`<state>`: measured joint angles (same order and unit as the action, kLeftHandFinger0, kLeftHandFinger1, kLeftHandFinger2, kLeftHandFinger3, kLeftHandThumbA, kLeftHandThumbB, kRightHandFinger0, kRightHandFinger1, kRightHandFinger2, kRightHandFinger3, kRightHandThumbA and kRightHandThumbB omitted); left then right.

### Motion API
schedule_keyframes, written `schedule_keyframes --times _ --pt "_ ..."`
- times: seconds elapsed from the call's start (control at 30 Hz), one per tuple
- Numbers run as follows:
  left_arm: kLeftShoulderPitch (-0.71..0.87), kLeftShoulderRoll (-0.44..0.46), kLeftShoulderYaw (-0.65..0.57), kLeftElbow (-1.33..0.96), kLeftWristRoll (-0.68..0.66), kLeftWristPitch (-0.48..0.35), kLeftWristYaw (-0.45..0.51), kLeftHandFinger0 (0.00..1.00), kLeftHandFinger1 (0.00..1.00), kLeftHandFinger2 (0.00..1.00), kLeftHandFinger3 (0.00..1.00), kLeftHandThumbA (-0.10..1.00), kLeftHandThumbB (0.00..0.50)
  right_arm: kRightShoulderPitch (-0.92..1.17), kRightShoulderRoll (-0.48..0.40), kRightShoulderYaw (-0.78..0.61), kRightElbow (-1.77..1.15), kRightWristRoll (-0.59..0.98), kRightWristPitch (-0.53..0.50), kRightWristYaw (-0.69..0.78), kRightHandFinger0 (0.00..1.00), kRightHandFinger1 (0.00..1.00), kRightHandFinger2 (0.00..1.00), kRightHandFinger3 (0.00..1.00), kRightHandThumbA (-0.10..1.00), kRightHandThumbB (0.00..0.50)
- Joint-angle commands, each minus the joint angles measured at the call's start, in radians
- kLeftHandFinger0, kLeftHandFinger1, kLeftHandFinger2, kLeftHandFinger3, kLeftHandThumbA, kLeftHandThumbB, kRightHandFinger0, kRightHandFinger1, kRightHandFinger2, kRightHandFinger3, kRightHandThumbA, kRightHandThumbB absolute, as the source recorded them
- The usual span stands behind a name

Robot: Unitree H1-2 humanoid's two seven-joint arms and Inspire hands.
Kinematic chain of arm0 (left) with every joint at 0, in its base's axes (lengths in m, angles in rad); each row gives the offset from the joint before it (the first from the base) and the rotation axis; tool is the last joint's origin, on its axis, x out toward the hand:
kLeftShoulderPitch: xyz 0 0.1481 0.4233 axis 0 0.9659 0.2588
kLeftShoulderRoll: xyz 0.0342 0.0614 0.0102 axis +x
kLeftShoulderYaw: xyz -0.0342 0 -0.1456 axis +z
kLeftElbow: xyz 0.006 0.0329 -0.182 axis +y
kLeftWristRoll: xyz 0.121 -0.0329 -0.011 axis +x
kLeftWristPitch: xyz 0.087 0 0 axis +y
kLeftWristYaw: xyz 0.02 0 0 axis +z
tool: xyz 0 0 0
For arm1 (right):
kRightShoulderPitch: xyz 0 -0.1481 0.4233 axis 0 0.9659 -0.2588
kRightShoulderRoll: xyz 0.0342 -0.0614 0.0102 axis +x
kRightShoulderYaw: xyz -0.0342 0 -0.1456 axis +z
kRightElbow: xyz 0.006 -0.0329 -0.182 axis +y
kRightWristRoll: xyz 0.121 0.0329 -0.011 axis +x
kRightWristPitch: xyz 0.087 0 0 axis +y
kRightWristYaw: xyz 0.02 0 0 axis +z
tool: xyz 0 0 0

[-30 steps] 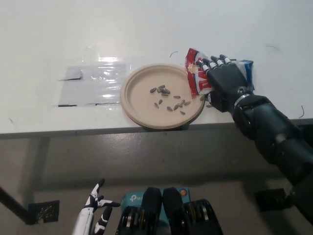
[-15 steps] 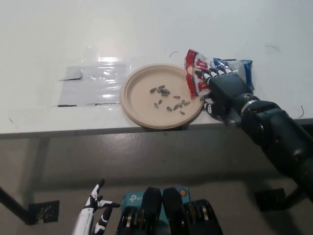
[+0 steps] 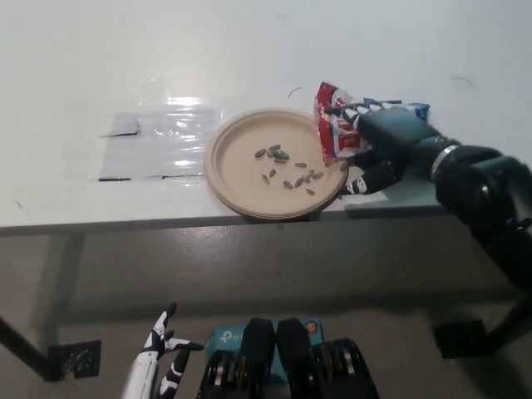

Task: The robot picks up a small bag of sunflower seeds on the right hand side and take it to the empty plate on the left hand side then pours some sunflower seeds on to the plate.

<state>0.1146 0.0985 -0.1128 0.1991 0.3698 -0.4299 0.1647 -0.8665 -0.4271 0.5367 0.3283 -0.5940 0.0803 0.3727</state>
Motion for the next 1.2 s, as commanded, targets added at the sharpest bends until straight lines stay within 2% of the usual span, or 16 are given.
schedule_keyframes --times 0.0,0.23,0.37,0.43,0.47,0.5,0.53,0.57,0.63,0.7,0.77,0.83,0.9,1.03,1.07,1.17 --pt "-0.02 0.0 0.01 -0.018 -0.005 -0.036 0.016 0.97 0.64 0.55 1.0 1.0 0.049 -0.052 -0.102 -0.115 -0.262 0.2 0.124 0.254 1.0 1.0 1.0 1.0 1.0 0.398" --pt "-0.025 -0.002 0.013 -0.017 0.009 -0.036 0.026 1.0 0.7 0.59 1.0 1.0 0.059 0.07 -0.131 -0.272 -0.554 0.285 0.192 0.21 1.0 1.0 1.0 1.0 1.0 0.384" --pt "-0.054 0.0 0.021 -0.016 0.004 -0.033 0.027 1.0 0.74 0.64 1.0 1.0 0.053 0.205 -0.091 -0.401 -0.789 0.374 0.181 0.122 1.0 1.0 1.0 1.0 1.0 0.385" --pt "-0.069 -0.003 0.025 -0.01 -0.003 -0.036 0.03 0.98 0.78 0.73 1.0 1.0 0.082 0.347 -0.021 -0.461 -0.949 0.424 0.154 0.035 1.0 1.0 1.0 1.0 1.0 0.417" --pt "-0.077 -0.004 0.026 -0.008 -0.015 -0.034 0.025 0.97 0.85 0.84 1.0 1.0 0.104 0.397 0.003 -0.473 -0.985 0.445 0.136 0.013 1.0 1.0 1.0 1.0 1.0 0.413" --pt "-0.079 -0.005 0.027 -0.009 -0.03 -0.029 0.016 0.98 0.94 0.95 1.0 1.0 0.121 0.452 0.023 -0.483 -1.013 0.47 0.108 -0.006 1.0 1.0 1.0 1.0 1.0 0.472" --pt "-0.08 -0.006 0.027 -0.011 -0.035 -0.024 0.013 1.0 1.0 1.0 1.0 1.0 0.131 0.533 0.049 -0.484 -1.025 0.469 0.066 -0.031 1.0 1.0 1.0 1.0 1.0 0.397" --pt "-0.081 -0.008 0.03 -0.013 -0.053 -0.016 0.005 1.0 1.0 1.0 1.0 1.0 0.155 0.636 0.082 -0.481 -1.025 0.459 0.017 -0.062 1.0 1.0 1.0 1.0 1.0 0.381" --pt "-0.077 -0.009 0.031 -0.018 -0.097 -0.004 -0.017 1.0 1.0 1.0 1.0 1.0 0.225 0.786 0.15 -0.48 -0.951 0.441 -0.08 -0.116 1.0 1.0 1.0 1.0 1.0 0.342" --pt "-0.074 -0.01 0.029 -0.015 -0.111 -0.008 -0.024 1.0 1.0 1.0 1.0 1.0 0.257 0.846 0.184 -0.491 -0.892 0.447 -0.126 -0.131 1.0 1.0 1.0 1.0 1.0 0.321" --pt "-0.07 -0.008 0.026 -0.016 -0.13 -0.007 -0.037 1.0 1.0 1.0 1.0 1.0 0.289 0.908 0.232 -0.502 -0.799 0.456 -0.171 -0.146 1.0 1.0 1.0 1.0 1.0 0.337" --pt "-0.069 0.002 0.02 -0.01 -0.154 -0.019 -0.053 1.0 1.0 1.0 1.0 1.0 0.324 0.924 0.256 -0.501 -0.658 0.401 -0.286 -0.176 1.0 1.0 1.0 1.0 1.0 0.296" --pt "-0.066 0.009 0.015 -0.015 -0.165 -0.009 -0.067 1.0 1.0 1.0 1.0 1.0 0.371 0.93 0.272 -0.503 -0.589 0.382 -0.3 -0.18 1.0 1.0 1.0 1.0 1.0 0.335" --pt "-0.054 0.025 -0.012 -0.029 -0.178 0.023 -0.117 1.0 1.0 1.0 1.0 1.0 0.415 0.934 0.3 -0.514 -0.4 0.396 -0.364 -0.193 1.0 1.0 1.0 1.0 1.0 0.333" --pt "-0.053 0.03 -0.015 -0.03 -0.179 0.024 -0.124 1.0 1.0 1.0 1.0 1.0 0.413 0.921 0.305 -0.513 -0.347 0.371 -0.365 -0.21 1.0 1.0 1.0 1.0 1.0 0.35" --pt "-0.058 0.034 -0.018 -0.024 -0.184 0.019 -0.135 1.0 1.0 1.0 1.0 1.0 0.417 0.9 0.306 -0.509 -0.265 0.362 -0.347 -0.21 1.0 1.0 1.0 1.0 1.0 0.345"
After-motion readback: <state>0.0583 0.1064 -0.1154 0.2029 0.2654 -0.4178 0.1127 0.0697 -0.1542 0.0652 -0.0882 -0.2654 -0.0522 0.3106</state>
